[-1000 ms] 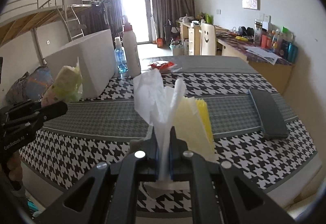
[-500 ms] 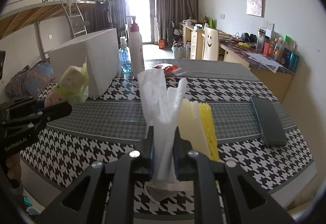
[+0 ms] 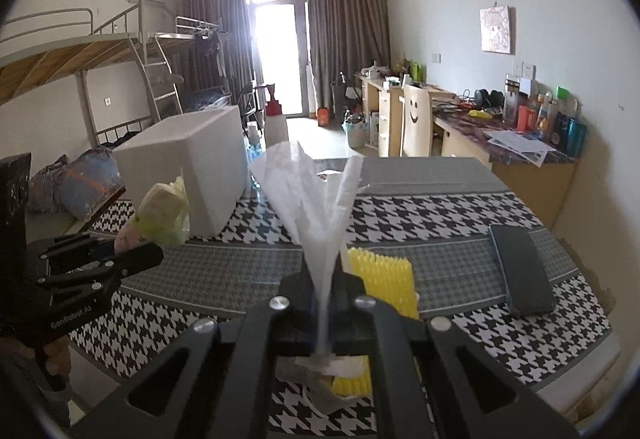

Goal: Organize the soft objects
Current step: 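Carry the tissues with the right gripper while the left gripper carries the packet toward the foam box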

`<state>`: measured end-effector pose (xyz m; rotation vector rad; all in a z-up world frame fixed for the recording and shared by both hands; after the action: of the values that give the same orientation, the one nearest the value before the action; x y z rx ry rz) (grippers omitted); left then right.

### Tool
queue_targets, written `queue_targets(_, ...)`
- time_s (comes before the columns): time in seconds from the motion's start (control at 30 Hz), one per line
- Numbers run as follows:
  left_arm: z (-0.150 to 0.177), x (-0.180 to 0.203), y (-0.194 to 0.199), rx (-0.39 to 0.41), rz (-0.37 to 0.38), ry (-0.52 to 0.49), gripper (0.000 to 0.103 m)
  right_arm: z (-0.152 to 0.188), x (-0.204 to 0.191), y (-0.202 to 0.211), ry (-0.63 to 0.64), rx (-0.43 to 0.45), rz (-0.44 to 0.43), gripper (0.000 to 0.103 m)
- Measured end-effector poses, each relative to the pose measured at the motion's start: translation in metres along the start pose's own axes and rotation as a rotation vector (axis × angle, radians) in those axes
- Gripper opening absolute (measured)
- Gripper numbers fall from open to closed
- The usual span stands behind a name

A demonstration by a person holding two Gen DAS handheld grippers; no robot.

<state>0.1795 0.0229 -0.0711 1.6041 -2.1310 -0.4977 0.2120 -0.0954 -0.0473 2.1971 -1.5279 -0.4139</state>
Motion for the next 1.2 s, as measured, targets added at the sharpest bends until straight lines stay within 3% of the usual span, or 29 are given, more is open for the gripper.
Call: queue_targets(1.2,-0.067,-0.031,0.038,0.13,-0.083,-0.024,0.024,-0.049,-0.036,-0.008,0.053,0.076,-0.091,0.007)
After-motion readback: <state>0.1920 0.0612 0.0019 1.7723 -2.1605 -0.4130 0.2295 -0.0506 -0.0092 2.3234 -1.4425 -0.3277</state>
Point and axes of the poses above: each gripper's, at about its wrist camera, not at the fingertips, and y roughly against the way its jaws point, x to its right, z to its underside, the point moved 10 cm from there along -y, roughly the way its jaws point, and after that the axes turned 8 degrees about z, right-handed, at the moved point
